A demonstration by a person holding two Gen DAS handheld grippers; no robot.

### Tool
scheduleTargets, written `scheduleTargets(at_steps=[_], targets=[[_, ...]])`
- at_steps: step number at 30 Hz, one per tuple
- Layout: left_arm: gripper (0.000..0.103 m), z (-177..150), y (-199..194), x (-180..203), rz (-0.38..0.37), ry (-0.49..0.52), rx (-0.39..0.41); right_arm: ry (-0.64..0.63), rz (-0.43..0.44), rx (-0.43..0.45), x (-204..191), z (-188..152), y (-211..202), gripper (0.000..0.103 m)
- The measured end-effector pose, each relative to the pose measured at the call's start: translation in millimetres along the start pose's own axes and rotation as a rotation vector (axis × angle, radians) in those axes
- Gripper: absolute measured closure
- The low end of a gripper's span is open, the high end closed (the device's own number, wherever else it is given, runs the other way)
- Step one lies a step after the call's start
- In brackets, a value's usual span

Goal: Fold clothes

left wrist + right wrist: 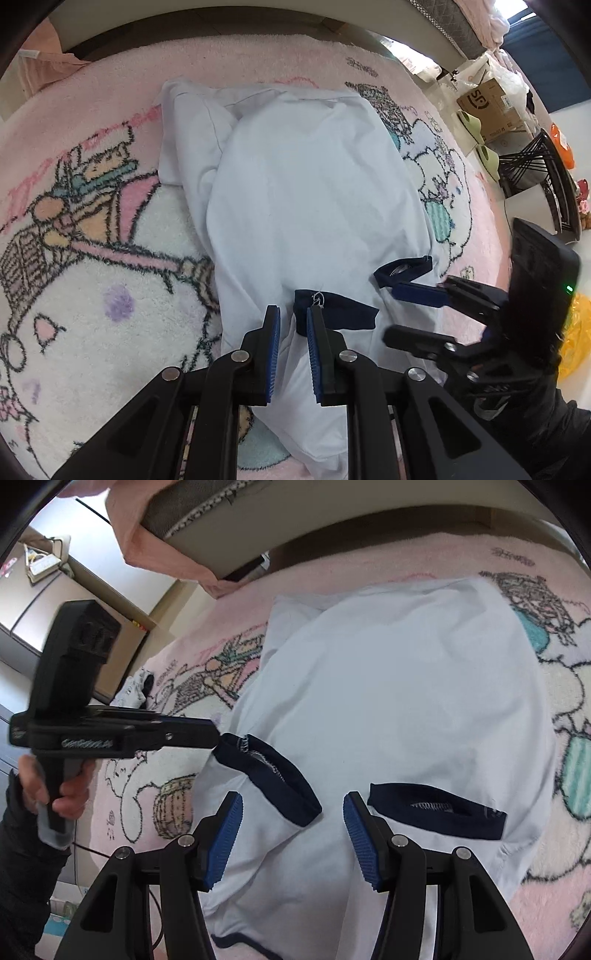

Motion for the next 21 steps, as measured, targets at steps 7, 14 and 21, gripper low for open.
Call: scheduleTargets(at_steps=[7, 14, 21], targets=[[0.09, -6, 3, -2, -0.046, -0.021, -0.01, 0.24, 0.158, -0.061, 26, -13, 24, 0.047], [0.09, -10, 16, -5, -0.092, -0.074, -0.022, 0.461, 0.342, -0.063, 48, -19, 29, 0.047], [0.09, -8, 20, -10, -0.068, -0.1, -0.012, 0.485, 0.362, -0.065, 45, -24, 38, 0.061]])
Point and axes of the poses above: each gripper's, at about its wrist camera, not at the fingertips, and y roughly the way its jaws point, x to its right, z to its top, the point moved 3 cm from there along y, roughly the way its jaws point
